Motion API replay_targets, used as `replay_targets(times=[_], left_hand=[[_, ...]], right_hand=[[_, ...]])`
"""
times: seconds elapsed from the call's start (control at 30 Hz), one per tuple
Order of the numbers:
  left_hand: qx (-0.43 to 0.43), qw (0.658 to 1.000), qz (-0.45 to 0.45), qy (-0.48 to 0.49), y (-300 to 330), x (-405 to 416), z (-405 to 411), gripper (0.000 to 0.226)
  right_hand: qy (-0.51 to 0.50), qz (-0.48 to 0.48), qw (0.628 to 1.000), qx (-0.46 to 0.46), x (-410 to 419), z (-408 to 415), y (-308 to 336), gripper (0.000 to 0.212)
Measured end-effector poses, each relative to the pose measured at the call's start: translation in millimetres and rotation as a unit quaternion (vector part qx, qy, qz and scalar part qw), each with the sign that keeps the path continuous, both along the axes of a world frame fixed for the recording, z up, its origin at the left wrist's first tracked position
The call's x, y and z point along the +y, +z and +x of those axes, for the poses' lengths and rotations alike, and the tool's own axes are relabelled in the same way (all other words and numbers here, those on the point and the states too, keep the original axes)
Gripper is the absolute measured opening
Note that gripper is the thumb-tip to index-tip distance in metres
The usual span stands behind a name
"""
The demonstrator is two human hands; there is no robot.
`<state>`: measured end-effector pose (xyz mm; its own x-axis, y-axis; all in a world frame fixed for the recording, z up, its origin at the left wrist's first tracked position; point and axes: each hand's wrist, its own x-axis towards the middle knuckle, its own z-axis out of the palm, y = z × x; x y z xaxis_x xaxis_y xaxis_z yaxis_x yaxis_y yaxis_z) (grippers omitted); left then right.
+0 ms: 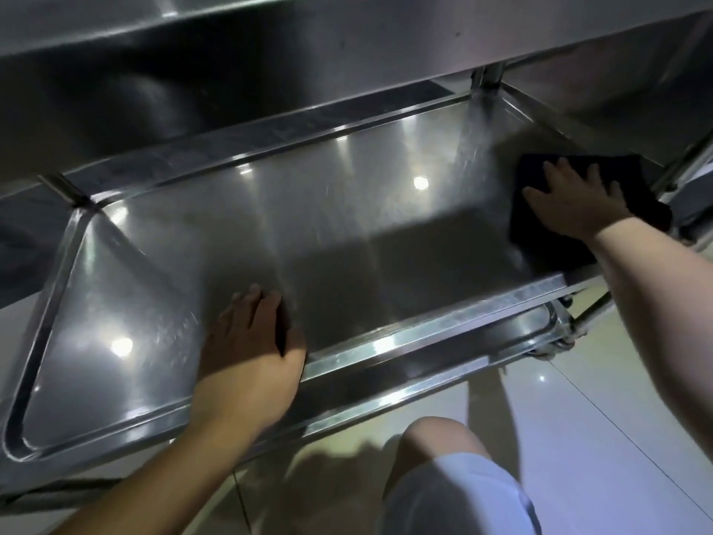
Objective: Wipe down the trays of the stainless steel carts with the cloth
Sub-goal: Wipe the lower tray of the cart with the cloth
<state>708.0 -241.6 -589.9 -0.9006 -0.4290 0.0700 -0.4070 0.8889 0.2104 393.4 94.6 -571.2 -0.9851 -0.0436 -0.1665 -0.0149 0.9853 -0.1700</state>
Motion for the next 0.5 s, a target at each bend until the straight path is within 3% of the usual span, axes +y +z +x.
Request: replay_targets(times=[0.17, 0.33, 0.43, 0.5], left_hand=[[0.004, 1.000, -0.002, 0.002, -2, -2, -2, 0.077], [0.006, 1.000, -0.007, -0.002, -1, -4, -3, 0.076], [0.005, 1.000, -0.018, 0.003, 0, -2, -4, 0.075], [0.006, 1.000, -0.020, 0.007, 0, -1, -5, 0.074]], right_hand=[[0.183, 0.007, 0.983, 0.019, -103, 2, 1, 0.069], [0.391, 0.006, 0.920, 0.021, -188, 30, 2, 0.067], [0.396, -0.006, 0.918, 0.004, -185, 16, 4, 0.064], [0.343, 0.001, 0.939, 0.015, -165, -10, 4, 0.064]])
